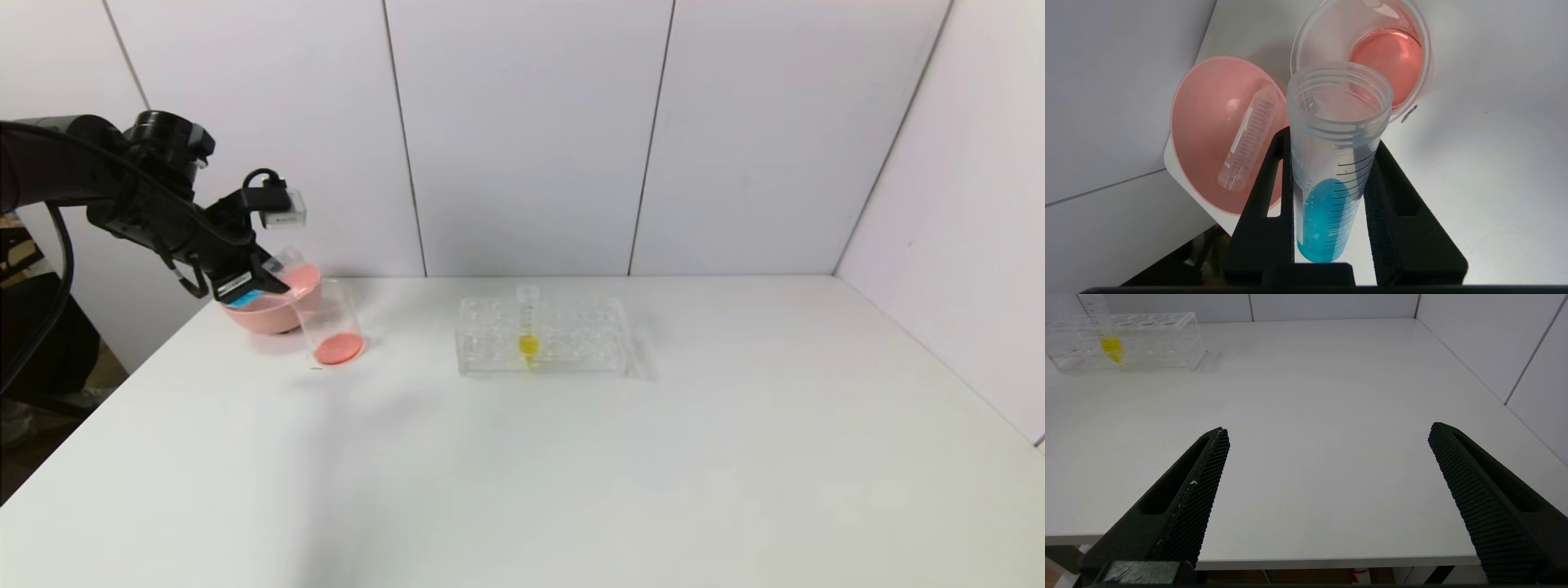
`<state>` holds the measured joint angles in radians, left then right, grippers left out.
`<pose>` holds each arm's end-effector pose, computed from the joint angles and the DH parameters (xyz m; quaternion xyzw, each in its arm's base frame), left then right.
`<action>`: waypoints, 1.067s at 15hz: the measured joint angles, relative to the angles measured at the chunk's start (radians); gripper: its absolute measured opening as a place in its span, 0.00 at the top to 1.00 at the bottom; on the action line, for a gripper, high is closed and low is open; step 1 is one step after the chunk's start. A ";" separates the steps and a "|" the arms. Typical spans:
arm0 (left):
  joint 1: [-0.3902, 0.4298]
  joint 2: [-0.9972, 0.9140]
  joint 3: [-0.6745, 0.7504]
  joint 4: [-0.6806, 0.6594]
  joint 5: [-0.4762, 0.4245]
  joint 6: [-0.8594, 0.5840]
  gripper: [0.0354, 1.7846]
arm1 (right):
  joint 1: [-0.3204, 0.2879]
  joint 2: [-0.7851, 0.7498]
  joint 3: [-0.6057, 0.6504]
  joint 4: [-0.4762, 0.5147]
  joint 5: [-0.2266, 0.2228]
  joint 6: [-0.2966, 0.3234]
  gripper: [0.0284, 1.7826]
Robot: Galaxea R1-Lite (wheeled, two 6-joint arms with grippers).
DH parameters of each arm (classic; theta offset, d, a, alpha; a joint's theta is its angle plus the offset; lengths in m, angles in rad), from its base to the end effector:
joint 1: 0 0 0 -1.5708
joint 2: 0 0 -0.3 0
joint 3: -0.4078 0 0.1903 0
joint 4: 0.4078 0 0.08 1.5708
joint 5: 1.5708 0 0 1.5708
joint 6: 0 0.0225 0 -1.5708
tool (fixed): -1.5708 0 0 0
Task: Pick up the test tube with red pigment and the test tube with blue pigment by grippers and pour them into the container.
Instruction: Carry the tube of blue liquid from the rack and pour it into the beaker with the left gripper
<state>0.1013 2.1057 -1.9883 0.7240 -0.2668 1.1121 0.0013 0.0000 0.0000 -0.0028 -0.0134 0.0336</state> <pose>0.4016 0.0349 0.2368 0.4167 0.3012 -0.2760 0.8121 -0.0228 -0.0003 0.0758 0.0168 -0.0015 -0.0060 0.9998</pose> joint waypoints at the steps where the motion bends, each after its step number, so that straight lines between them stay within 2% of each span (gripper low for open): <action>1: -0.007 0.001 -0.002 0.000 0.039 0.019 0.73 | -0.001 0.000 0.000 0.000 0.000 0.000 0.00; 7: -0.059 0.000 -0.014 0.000 0.214 0.085 0.73 | 0.000 0.000 0.000 0.000 0.000 0.000 0.00; 16: -0.110 0.000 -0.015 0.010 0.373 0.138 0.73 | 0.000 0.000 0.000 0.000 0.000 0.000 0.00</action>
<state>-0.0085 2.1055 -2.0032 0.7336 0.1057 1.2498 0.0009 0.0000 0.0000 -0.0023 -0.0134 0.0336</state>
